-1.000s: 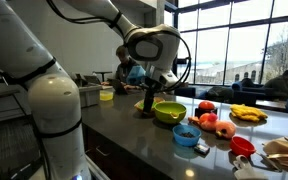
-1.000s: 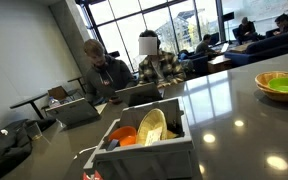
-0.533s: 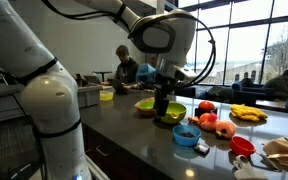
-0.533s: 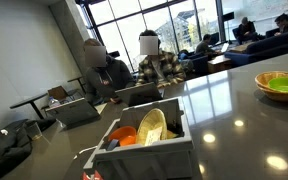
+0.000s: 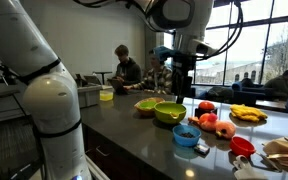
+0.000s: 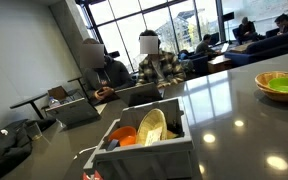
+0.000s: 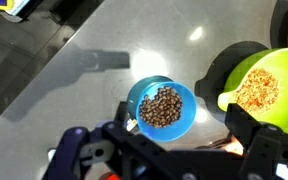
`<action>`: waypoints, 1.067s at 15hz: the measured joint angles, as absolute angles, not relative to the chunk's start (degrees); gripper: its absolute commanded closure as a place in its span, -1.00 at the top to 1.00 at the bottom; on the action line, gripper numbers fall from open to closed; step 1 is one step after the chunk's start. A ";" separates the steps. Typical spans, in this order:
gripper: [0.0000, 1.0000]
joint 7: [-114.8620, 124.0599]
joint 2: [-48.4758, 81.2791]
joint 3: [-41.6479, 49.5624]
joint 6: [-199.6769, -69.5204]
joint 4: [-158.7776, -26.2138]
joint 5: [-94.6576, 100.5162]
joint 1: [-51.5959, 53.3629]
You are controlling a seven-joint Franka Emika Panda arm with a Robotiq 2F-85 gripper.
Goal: Pour the content in the blue bowl into the green bowl on the right
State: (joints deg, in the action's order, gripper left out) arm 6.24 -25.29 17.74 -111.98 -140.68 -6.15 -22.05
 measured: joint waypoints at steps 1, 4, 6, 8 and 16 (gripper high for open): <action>1.00 6.22 -24.04 17.77 -111.93 -139.26 -6.92 -21.41; 1.00 5.50 -19.65 18.33 -111.84 -135.51 -9.53 -20.01; 1.00 4.27 -16.79 18.85 -111.82 -133.72 -11.12 -19.74; 1.00 2.66 -14.27 19.56 -111.79 -132.56 -12.72 -19.72; 1.00 -0.85 -10.13 20.26 -111.83 -132.08 -13.86 -19.28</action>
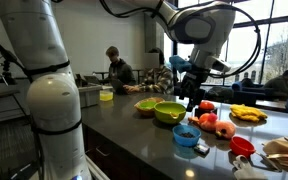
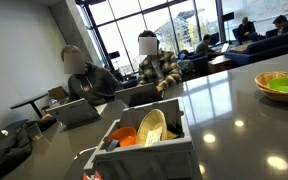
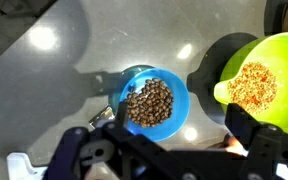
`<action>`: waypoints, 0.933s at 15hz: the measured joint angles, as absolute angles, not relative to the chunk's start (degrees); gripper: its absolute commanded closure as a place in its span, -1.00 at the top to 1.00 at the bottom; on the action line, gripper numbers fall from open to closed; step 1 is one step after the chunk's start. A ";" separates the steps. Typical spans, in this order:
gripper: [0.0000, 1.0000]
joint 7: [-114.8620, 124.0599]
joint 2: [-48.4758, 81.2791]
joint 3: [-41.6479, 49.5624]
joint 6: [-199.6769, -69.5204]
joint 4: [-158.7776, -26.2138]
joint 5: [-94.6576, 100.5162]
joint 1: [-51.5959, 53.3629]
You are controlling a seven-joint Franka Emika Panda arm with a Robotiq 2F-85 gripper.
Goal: Pour the content in the blue bowl into the green bowl on the right
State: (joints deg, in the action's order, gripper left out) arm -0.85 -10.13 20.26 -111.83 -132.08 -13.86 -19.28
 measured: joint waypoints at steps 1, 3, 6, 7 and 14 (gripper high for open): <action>1.00 -1.17 -9.95 20.26 -111.83 -132.20 -13.88 -19.26; 1.00 -1.97 -9.46 20.28 -111.85 -132.47 -14.07 -19.27; 1.00 -3.16 -8.24 20.34 -111.89 -132.71 -15.33 -19.28; 1.00 -3.55 -7.76 20.36 -111.92 -132.71 -15.87 -19.29; 1.00 -5.69 -4.80 20.49 -111.97 -132.64 -20.12 -19.34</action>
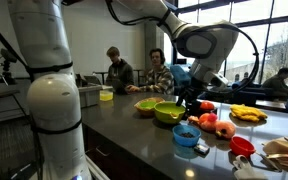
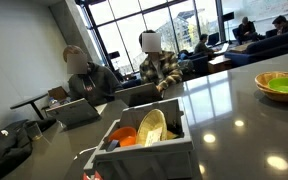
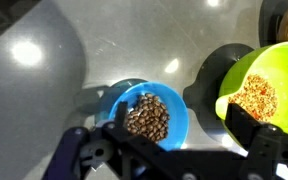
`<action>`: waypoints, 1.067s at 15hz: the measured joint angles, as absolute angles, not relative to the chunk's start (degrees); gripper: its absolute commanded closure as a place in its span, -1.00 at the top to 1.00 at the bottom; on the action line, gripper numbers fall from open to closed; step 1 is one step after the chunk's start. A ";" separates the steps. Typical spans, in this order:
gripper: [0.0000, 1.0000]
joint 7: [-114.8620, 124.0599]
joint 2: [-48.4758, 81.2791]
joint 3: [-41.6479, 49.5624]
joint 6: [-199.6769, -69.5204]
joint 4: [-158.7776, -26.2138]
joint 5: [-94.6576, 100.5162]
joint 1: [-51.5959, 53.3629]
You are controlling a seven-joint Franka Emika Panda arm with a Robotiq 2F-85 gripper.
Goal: Pour the content in the blue bowl into the green bowl on the right
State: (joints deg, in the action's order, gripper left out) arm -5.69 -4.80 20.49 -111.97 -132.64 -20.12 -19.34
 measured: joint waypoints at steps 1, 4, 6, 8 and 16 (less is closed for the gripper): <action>1.00 -5.93 -4.52 20.49 -111.97 -132.63 -20.71 -19.34; 1.00 -6.37 -3.82 20.49 -111.91 -132.55 -22.02 -19.34; 1.00 -6.42 -3.53 20.49 -111.81 -132.51 -22.31 -19.35; 1.00 -6.42 -3.32 20.49 -111.79 -132.47 -22.31 -19.36; 1.00 -6.50 -3.17 20.49 -111.47 -132.45 -22.24 -19.36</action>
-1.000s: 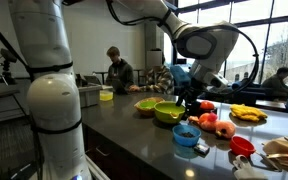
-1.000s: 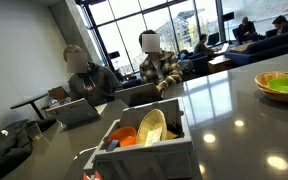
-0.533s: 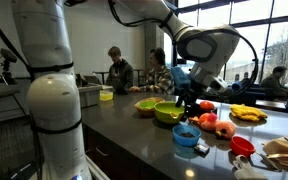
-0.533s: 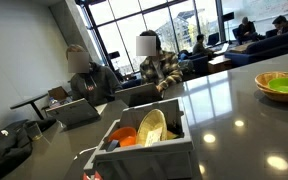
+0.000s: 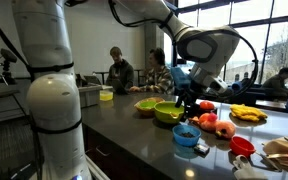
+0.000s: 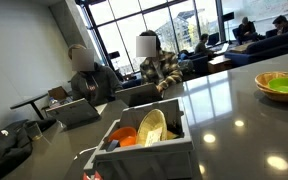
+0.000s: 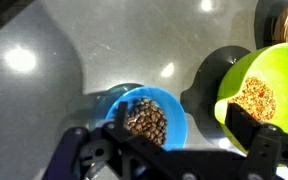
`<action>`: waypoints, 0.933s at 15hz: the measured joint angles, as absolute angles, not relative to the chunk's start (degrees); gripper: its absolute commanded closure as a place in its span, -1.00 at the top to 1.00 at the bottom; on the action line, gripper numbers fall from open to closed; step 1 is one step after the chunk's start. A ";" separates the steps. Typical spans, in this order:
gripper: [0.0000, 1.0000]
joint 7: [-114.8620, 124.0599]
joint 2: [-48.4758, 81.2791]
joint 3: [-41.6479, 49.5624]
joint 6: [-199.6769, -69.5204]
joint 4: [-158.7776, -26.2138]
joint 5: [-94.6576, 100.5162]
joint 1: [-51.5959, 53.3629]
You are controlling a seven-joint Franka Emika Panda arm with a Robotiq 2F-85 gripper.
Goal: Pour the content in the blue bowl into the green bowl on the right
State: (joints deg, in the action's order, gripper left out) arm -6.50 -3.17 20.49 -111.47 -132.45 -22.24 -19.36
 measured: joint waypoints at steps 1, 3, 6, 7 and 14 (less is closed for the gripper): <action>1.00 -6.50 -3.17 20.49 -111.46 -132.45 -22.24 -19.36; 1.00 -6.50 -3.17 20.35 -111.49 -132.56 -22.24 -19.27; 1.00 -6.49 -3.17 19.68 -113.12 -133.15 -22.24 -18.68; 1.00 -6.48 -3.13 19.65 -114.31 -133.55 -22.24 -18.59; 0.46 -10.71 4.60 20.76 -125.41 -139.73 -25.91 -20.49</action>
